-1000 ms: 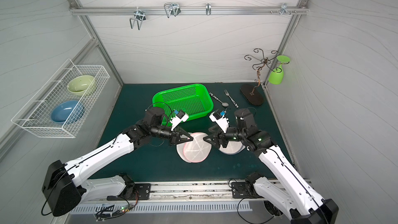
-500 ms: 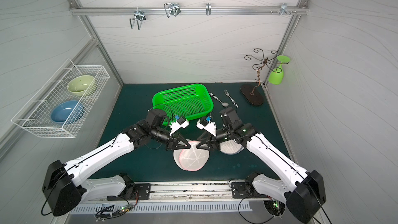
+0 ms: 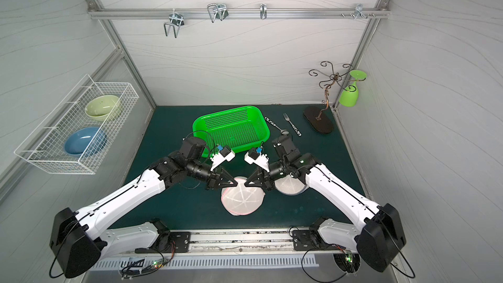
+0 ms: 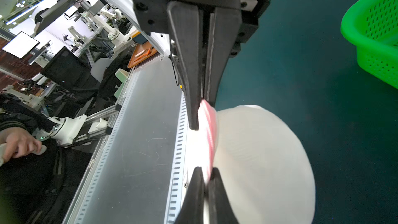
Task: Turn the laundry bag inside out
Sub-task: Place the laundry bag at the center of the board.
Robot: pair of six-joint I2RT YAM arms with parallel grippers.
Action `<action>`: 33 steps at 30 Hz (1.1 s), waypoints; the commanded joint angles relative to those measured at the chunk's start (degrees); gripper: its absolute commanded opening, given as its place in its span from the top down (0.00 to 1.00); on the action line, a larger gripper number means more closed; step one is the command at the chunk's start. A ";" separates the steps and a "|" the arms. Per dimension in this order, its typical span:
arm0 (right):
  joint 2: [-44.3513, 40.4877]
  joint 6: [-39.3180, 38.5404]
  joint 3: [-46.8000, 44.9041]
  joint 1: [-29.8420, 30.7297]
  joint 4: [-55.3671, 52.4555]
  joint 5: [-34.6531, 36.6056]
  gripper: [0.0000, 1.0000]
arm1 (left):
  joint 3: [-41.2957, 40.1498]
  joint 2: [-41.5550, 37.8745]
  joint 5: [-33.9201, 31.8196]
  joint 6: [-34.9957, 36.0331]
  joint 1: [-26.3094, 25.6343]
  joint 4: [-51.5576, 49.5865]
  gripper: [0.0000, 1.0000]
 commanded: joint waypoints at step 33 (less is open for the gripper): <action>23.85 15.66 5.83 -0.68 12.88 31.25 0.46 | -11.00 -24.46 -68.25 -19.95 13.64 4.75 0.11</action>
